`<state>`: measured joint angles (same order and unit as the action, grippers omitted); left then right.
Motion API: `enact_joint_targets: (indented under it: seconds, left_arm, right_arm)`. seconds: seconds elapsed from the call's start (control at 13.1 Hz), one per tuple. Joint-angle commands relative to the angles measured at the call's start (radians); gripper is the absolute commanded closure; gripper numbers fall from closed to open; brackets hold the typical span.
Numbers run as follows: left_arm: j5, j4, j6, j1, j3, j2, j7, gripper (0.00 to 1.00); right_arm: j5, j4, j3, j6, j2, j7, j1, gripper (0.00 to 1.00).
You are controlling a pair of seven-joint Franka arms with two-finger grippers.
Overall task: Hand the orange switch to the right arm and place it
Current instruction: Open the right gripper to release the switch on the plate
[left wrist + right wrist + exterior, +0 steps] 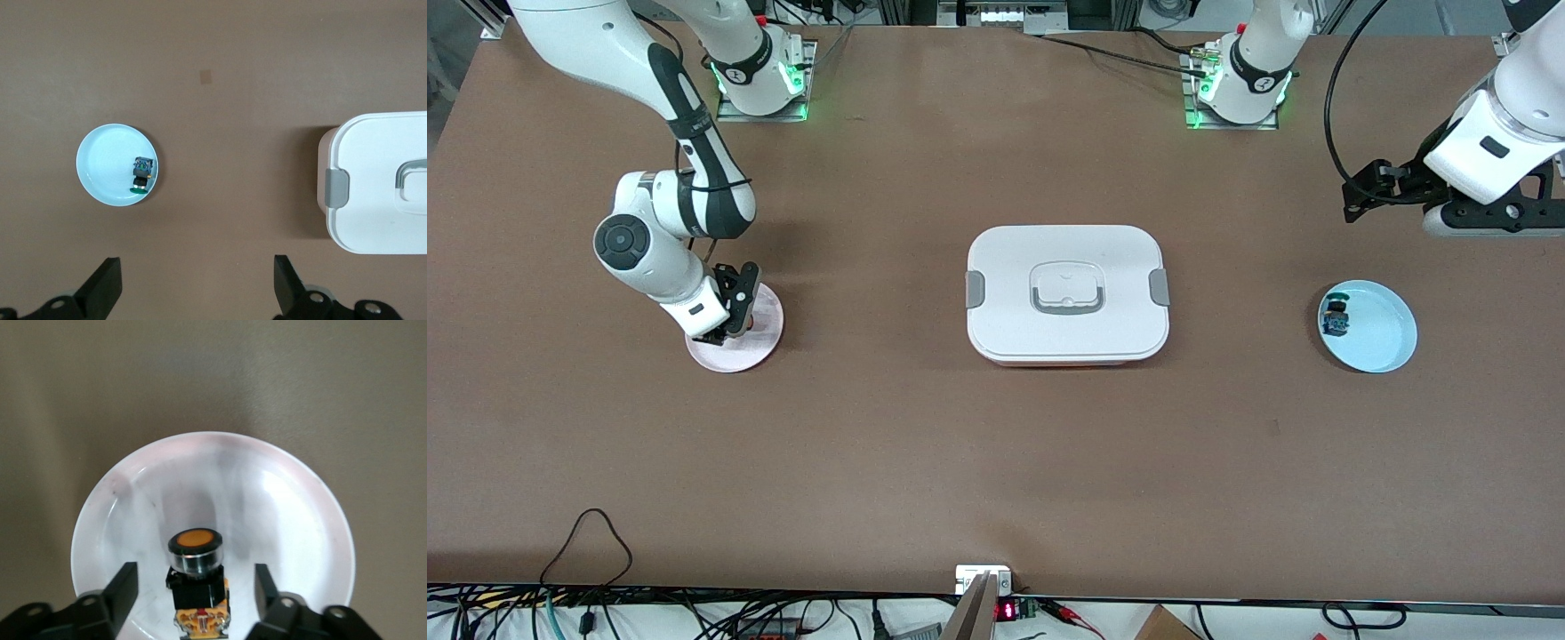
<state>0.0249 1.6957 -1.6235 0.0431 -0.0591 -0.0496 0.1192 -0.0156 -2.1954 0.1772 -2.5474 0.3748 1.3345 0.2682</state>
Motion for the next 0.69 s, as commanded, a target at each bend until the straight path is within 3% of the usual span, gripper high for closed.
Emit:
enact_joint_targets:
  seconds: [0.0,0.23,0.61]
  left_arm:
    - [-0.026,0.019,-0.035,0.021,0.024,-0.006,0.011,0.00]
    - [-0.037,0.016,-0.027,0.015,0.018,0.004,0.017,0.00]
    - [-0.039,-0.005,-0.022,0.023,0.012,0.008,0.019,0.00]
  right_arm:
    - [0.000,0.011,-0.015,0.050,-0.072,-0.006,-0.009,0.00]
    - [-0.018,0.127,-0.015,0.177,-0.117,-0.062,-0.009,0.00]
    - [-0.023,0.388,-0.013,0.504,-0.139,-0.366,-0.009,0.00]
